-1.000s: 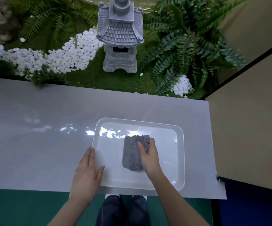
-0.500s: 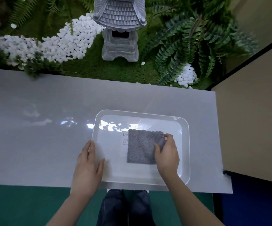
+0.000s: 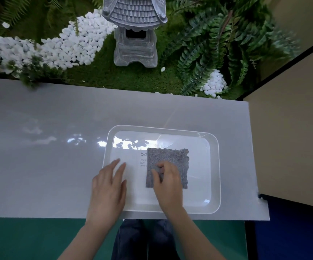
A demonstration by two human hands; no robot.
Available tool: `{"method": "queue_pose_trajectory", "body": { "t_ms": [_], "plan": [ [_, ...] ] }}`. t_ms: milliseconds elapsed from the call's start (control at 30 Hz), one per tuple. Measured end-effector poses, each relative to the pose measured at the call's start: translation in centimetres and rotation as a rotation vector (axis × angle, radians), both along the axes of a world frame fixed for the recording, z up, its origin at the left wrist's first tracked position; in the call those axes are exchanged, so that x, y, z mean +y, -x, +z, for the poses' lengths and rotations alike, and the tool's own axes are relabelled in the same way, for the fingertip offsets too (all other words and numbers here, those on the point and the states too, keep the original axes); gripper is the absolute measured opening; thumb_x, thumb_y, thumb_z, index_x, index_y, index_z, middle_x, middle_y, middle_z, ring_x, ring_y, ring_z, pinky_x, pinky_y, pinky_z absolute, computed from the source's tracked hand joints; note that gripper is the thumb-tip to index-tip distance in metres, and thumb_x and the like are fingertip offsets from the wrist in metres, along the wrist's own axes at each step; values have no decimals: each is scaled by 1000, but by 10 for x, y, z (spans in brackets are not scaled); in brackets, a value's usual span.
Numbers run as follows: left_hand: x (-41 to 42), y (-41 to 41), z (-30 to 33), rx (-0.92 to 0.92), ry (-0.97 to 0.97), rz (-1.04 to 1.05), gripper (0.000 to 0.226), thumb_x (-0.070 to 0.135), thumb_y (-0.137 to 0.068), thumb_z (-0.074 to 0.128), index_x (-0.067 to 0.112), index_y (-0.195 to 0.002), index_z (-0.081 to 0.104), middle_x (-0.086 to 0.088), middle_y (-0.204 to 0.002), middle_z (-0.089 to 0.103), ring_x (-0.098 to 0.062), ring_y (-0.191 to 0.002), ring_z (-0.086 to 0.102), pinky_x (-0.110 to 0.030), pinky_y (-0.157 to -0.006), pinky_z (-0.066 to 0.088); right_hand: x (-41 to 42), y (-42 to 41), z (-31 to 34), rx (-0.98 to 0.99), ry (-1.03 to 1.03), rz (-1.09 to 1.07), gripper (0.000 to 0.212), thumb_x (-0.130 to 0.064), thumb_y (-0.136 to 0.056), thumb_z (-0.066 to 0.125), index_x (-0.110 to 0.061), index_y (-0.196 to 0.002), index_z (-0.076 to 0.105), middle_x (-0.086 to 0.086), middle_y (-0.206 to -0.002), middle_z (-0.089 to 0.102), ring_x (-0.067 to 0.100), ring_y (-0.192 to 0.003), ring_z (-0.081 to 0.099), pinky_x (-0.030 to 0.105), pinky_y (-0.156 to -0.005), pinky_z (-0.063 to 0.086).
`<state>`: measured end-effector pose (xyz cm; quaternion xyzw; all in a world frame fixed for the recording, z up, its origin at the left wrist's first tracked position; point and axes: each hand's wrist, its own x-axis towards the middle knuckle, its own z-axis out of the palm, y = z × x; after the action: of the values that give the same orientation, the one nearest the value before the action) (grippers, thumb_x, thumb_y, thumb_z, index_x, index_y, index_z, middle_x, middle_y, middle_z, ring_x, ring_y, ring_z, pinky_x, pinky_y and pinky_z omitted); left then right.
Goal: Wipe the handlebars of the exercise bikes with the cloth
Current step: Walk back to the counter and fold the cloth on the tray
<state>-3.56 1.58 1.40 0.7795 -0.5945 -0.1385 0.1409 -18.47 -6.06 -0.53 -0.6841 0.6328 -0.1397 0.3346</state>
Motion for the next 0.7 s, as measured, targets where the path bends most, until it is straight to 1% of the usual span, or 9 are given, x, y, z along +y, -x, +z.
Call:
{"method": "queue_pose_trajectory", "body": {
  "t_ms": [33, 100, 167, 233, 300, 400, 467, 567, 700],
  "plan": [
    [-8, 6, -1, 63, 0, -15, 36, 15, -89, 50, 5, -123, 56, -13, -125, 53, -31, -109, 52, -45, -85, 46, -3, 5, 1, -23, 8, -75, 11, -24, -92, 59, -15, -99, 57, -7, -91, 52, 11, -86, 51, 21, -73, 42],
    [-25, 21, -3, 259, -61, 67, 33, 10, -89, 57, 8, -122, 56, -7, -116, 56, -27, -103, 56, -35, -85, 47, -11, 16, 2, -44, 34, -240, 12, -24, -91, 60, -15, -98, 57, -4, -92, 54, 13, -85, 52, 28, -73, 47],
    [-43, 34, -6, 448, -131, 219, 32, 18, -90, 58, 11, -122, 56, -1, -110, 55, -18, -95, 56, -26, -79, 42, -22, 28, 2, -45, 35, -380, 18, -21, -88, 64, -13, -102, 56, -1, -95, 54, 17, -91, 52, 32, -76, 47],
    [-58, 43, -12, 554, -216, 385, 34, 28, -89, 61, 14, -120, 55, 2, -103, 57, -11, -84, 54, -24, -75, 40, -32, 39, 1, -43, -36, -463, 30, -22, -86, 68, -11, -110, 54, 2, -99, 55, 20, -95, 52, 32, -79, 46],
    [-70, 51, -15, 624, -293, 520, 34, 33, -87, 64, 13, -113, 56, 2, -94, 59, -10, -78, 54, -26, -72, 42, -37, 44, 0, -45, -157, -479, 39, -26, -85, 70, -11, -116, 51, 4, -98, 55, 21, -93, 55, 32, -79, 47],
    [-80, 61, -17, 684, -350, 659, 21, 32, -84, 66, 16, -93, 56, 8, -78, 57, -6, -70, 53, -29, -67, 46, -37, 43, -3, -21, -217, -418, 36, -24, -84, 71, -13, -113, 52, 2, -90, 54, 20, -88, 56, 29, -74, 45],
    [-83, 66, -18, 681, -364, 698, 16, 29, -85, 66, 17, -83, 54, 8, -73, 56, -5, -66, 51, -27, -63, 45, -37, 40, -4, 0, -211, -394, 30, -19, -84, 70, -14, -108, 52, 1, -87, 55, 21, -85, 58, 29, -72, 46],
    [-83, 67, -17, 656, -322, 708, 18, 25, -86, 65, 16, -76, 54, 5, -70, 56, -6, -62, 50, -23, -53, 36, -37, 35, -5, 7, -229, -368, 25, -16, -86, 67, -16, -106, 51, 1, -89, 59, 19, -83, 61, 31, -74, 52],
    [-77, 56, -16, 623, -270, 703, 18, 23, -85, 66, 16, -75, 53, 4, -70, 56, -10, -63, 52, -21, -51, 32, -39, 33, -6, 4, -243, -346, 28, -16, -87, 67, -15, -110, 52, -1, -88, 58, 17, -82, 59, 32, -76, 53]
  ]
}}
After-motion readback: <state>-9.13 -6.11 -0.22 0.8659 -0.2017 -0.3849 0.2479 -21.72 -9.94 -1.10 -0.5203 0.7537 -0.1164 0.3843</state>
